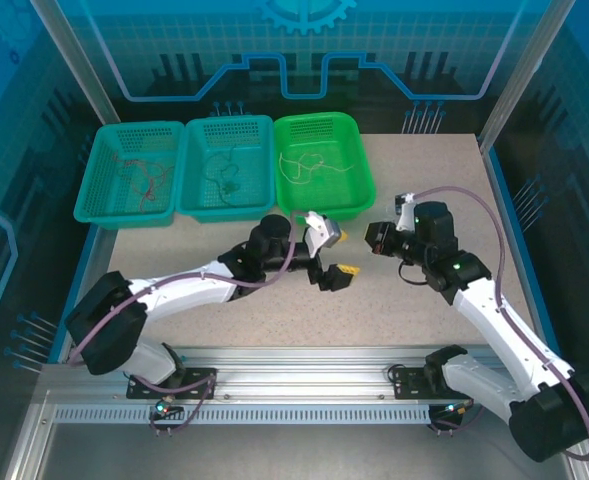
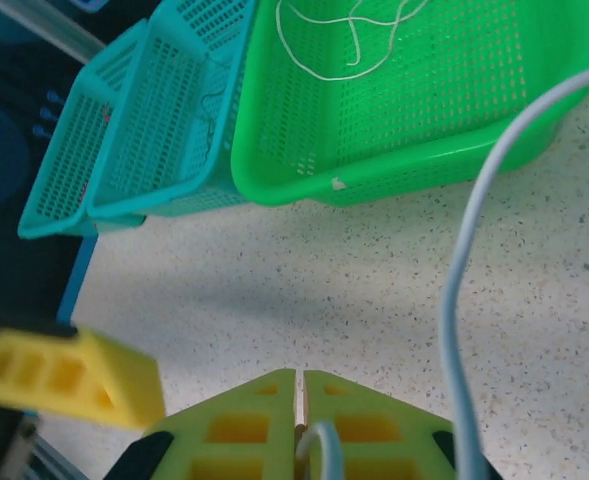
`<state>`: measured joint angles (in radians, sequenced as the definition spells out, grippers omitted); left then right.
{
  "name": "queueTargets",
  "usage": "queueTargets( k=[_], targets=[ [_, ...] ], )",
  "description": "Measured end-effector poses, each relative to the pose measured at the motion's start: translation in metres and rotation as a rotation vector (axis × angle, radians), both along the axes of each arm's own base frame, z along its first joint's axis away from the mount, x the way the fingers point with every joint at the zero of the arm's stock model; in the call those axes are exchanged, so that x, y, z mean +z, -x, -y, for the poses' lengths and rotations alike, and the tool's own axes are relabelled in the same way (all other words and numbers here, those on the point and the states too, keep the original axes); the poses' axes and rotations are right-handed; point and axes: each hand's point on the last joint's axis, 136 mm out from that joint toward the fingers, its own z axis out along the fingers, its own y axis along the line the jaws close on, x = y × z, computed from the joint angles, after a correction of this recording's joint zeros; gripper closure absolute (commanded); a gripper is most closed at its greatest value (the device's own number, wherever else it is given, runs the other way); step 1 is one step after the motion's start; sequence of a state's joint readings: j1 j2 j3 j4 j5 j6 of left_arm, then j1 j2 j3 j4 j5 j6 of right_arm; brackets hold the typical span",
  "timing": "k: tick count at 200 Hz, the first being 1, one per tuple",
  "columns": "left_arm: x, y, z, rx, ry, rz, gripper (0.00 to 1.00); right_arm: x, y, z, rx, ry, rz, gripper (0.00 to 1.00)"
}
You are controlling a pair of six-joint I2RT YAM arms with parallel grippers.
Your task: Untangle the cables
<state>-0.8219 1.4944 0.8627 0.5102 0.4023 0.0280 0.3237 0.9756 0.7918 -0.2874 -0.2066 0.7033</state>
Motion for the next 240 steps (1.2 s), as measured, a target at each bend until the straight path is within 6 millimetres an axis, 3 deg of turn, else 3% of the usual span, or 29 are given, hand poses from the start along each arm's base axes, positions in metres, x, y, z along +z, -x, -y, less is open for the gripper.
queueTargets(
  k=[44,73,122,160,184,195,224,240],
  targets=[
    [-0.015,-0.011,0.016,0.013,0.025,0.040,0.06,0.011,-0.001,-0.012,-0.016,-0.173,-0.113,1.00],
    [-0.023,-0.022,0.023,0.032,0.048,0.029,0.15,0.019,0.000,-0.019,0.002,-0.234,-0.126,1.00],
    [0.008,-0.038,0.027,0.045,0.258,-0.050,0.40,0.028,-0.001,-0.023,0.016,-0.266,-0.106,1.00],
    [0.011,-0.043,0.024,0.047,0.315,-0.170,0.79,0.035,-0.005,-0.024,0.019,-0.277,-0.074,1.00],
    [0.015,-0.037,0.024,0.026,0.352,-0.238,0.95,0.039,-0.007,-0.025,0.018,-0.291,-0.059,1.00],
    [0.017,-0.037,0.023,0.025,0.371,-0.259,1.00,0.042,-0.008,-0.026,0.020,-0.296,-0.048,1.00],
    [0.019,-0.036,0.020,0.030,0.404,-0.288,1.00,0.043,-0.007,-0.026,0.023,-0.302,-0.037,1.00],
    [0.016,-0.035,0.018,0.031,0.401,-0.291,1.00,0.039,-0.005,-0.025,0.018,-0.297,-0.041,0.85]
  ],
)
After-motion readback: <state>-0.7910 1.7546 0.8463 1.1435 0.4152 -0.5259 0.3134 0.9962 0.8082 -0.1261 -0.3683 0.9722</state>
